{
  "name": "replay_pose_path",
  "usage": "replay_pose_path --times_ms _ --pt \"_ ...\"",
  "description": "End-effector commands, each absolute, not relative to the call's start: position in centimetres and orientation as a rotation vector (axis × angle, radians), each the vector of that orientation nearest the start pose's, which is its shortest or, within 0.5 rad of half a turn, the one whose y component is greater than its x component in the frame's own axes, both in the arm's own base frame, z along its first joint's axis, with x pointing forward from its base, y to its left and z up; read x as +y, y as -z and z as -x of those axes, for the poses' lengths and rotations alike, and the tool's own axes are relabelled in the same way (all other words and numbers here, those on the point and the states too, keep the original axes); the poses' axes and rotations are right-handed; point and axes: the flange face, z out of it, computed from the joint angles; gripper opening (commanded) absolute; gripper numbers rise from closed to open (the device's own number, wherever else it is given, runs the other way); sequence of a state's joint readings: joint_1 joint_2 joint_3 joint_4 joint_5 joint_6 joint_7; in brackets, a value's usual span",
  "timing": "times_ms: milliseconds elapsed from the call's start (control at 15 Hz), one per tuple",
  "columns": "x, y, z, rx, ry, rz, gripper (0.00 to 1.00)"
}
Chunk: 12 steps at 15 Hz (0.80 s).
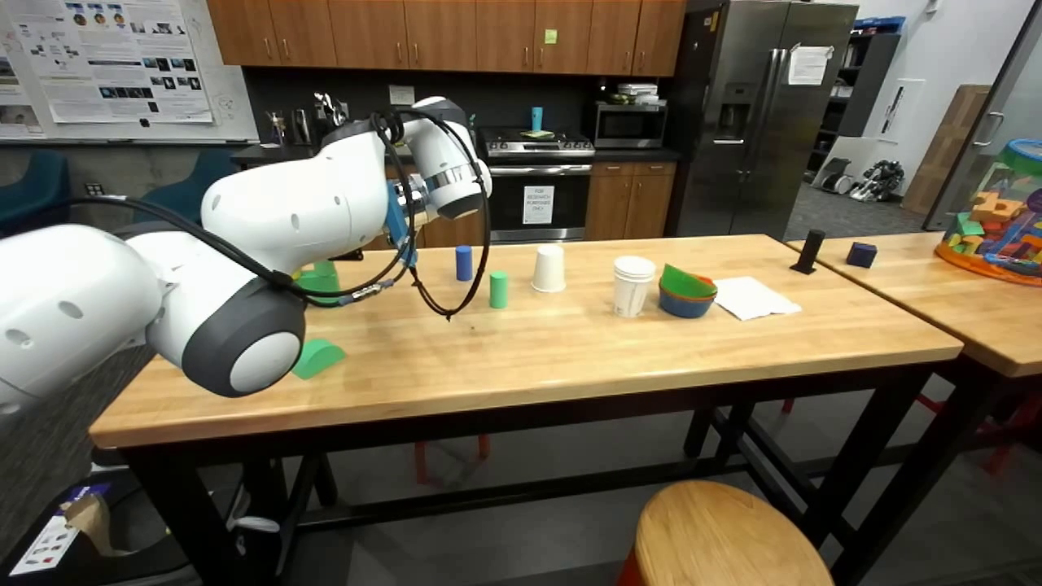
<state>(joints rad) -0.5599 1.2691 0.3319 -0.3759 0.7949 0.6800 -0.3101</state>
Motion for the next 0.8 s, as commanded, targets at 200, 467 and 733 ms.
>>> replay_pose_path --times_ms 200,467,733 --pt "-22.07 -35.02 -65.08 -0.342 -0.446 1.8 0.16" --pt "-21.75 -34.53 -65.21 -0.358 -0.444 1.795 0.41" --pt "-21.85 -34.66 -65.21 -0.358 -0.442 1.797 0.41"
